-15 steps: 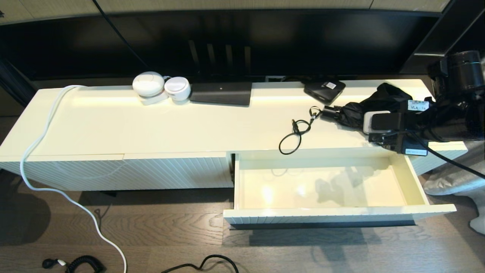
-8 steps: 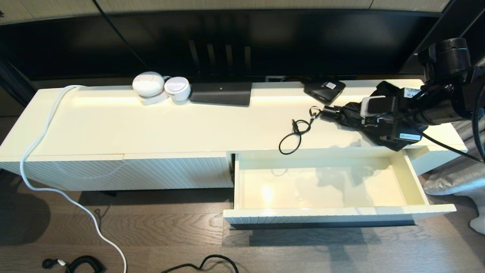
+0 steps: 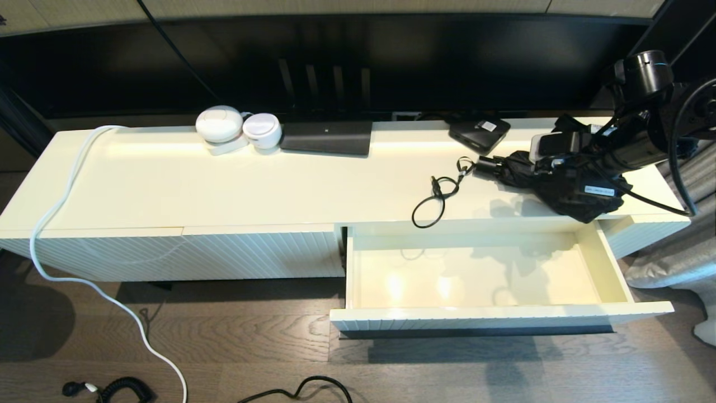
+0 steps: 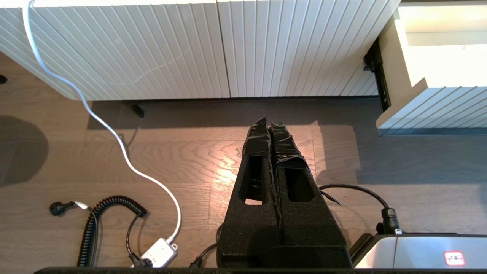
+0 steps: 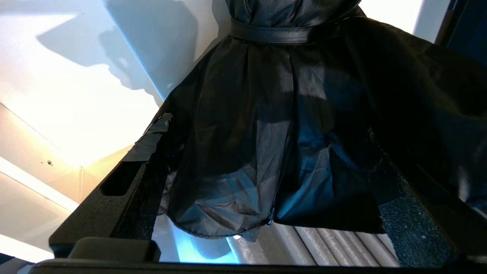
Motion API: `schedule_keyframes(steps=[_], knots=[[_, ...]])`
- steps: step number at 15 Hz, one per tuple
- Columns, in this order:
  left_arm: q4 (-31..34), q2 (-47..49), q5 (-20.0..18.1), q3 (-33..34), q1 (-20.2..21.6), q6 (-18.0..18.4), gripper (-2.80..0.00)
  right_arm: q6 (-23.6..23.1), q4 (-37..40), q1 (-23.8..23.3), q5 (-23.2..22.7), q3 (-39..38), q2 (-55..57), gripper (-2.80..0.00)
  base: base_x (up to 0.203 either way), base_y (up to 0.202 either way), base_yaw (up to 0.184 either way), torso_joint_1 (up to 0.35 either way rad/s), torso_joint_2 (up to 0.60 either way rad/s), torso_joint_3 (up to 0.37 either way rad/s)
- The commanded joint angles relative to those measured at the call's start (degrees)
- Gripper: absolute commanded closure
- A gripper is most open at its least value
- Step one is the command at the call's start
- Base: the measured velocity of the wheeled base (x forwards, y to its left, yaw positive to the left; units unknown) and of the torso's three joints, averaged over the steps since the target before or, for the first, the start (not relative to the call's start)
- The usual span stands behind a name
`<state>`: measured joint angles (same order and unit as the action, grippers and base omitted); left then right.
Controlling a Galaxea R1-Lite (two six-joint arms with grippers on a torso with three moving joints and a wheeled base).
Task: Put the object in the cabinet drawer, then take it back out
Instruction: Put the umbrella in the drawer
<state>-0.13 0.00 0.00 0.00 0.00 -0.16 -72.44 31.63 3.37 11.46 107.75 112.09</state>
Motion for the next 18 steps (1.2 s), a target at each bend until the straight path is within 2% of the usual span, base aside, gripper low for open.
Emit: schedule_keyframes(steps=[1,6,10,17,18], knots=[[-0.04,0.00,0.00,0.09,0.00,-0.02,0.00,-0.43,1.20,-0.26,-0.04,2.32,2.07,-2.80,0.000,0.000,0.000,0.000,0.00,0.000],[-0.04,0.00,0.00,0.09,0.00,-0.02,0.00,-0.42,0.09,-0.93,-0.30,3.05,3.97,-2.80,0.000,0.000,0.000,0.000,0.00,0.000],[-0.04,0.00,0.00,0.09,0.00,-0.02,0.00,-0.50,-4.80,-1.87,-1.26,3.09,5.68,-2.80,0.000,0.000,0.000,0.000,0.00,0.000],[-0.04,0.00,0.00,0.09,0.00,-0.02,0.00,-0.51,-5.00,-2.23,-1.35,3.08,6.13,-2.80,0.000,0.000,0.000,0.000,0.00,0.000],[-0.04,0.00,0.00,0.02,0.00,-0.02,0.00,-0.42,-4.82,-2.23,-1.44,3.08,6.13,0.00,0.000,0.000,0.000,0.000,0.00,0.000]])
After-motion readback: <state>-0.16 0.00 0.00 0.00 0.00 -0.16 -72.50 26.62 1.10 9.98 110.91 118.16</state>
